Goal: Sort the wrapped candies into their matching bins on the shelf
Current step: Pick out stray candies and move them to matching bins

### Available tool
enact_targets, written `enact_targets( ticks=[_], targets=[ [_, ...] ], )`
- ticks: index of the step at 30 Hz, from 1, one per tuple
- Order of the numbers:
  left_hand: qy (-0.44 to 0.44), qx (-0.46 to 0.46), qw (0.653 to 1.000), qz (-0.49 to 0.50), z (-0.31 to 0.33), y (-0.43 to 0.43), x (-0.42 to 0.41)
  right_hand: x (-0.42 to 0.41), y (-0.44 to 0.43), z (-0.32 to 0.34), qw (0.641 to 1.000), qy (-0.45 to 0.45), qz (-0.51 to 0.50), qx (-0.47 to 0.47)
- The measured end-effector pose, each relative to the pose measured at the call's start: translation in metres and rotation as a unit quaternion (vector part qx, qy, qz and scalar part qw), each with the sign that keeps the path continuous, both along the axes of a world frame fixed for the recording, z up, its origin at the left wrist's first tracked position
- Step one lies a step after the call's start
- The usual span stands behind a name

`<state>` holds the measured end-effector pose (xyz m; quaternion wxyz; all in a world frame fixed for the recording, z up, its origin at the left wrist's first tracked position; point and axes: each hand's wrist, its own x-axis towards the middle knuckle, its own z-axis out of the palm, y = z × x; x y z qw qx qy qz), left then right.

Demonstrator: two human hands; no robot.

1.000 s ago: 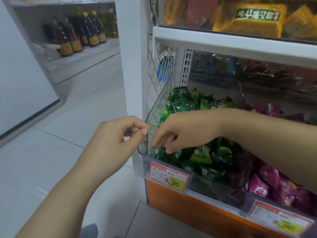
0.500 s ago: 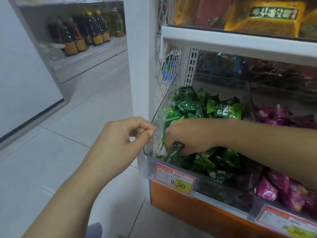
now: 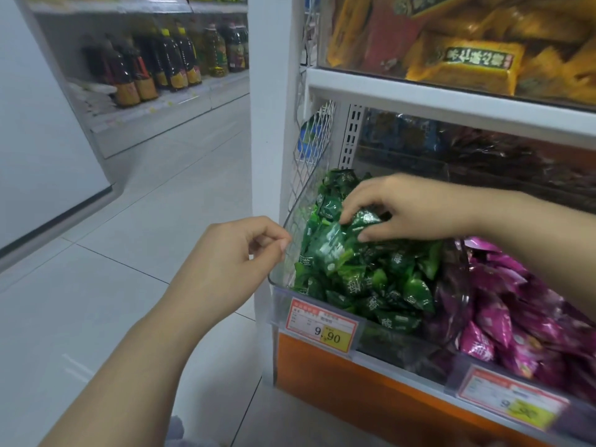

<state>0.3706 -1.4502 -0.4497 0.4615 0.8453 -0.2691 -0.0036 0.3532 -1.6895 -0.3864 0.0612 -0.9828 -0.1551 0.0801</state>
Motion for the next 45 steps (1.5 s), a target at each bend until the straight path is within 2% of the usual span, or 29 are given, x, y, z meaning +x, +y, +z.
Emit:
enact_targets(
  ticks=[4,7,12,17,24,28,30,40,45],
  targets=[
    [-0.003,-0.028,1.0,-0.009,0.0,-0.004,-0.001,-0.022,-0.003,0.017,0.998,-0.005,-0.043,0.043],
    [-0.014,-0.042,0.999,-0.026,0.004,-0.01,-0.008,-0.044,-0.01,0.018,0.992,-0.053,-0.094,0.059],
    [-0.023,-0.026,0.996,-0.085,0.005,-0.029,-0.02,-0.088,-0.032,-0.014,0.969,-0.135,-0.193,0.068],
    [-0.033,0.008,0.989,-0.142,0.015,-0.067,-0.024,-0.109,-0.041,-0.039,0.947,-0.149,-0.241,0.153],
    [-0.101,0.193,0.956,-0.196,0.002,-0.145,0.007,-0.114,-0.046,-0.045,0.935,-0.151,-0.227,0.228],
    [-0.116,0.397,0.886,-0.208,0.0,-0.156,0.019,-0.116,-0.049,-0.044,0.937,-0.139,-0.22,0.233],
    [-0.11,0.465,0.852,-0.212,0.005,-0.151,0.022,-0.117,-0.049,-0.043,0.936,-0.134,-0.222,0.237],
    [-0.076,0.529,0.805,-0.257,0.021,-0.11,0.01,-0.119,-0.047,-0.041,0.933,-0.122,-0.226,0.251],
    [-0.042,0.526,0.808,-0.264,0.031,-0.092,0.002,-0.118,-0.046,-0.041,0.933,-0.124,-0.225,0.251]
  ],
)
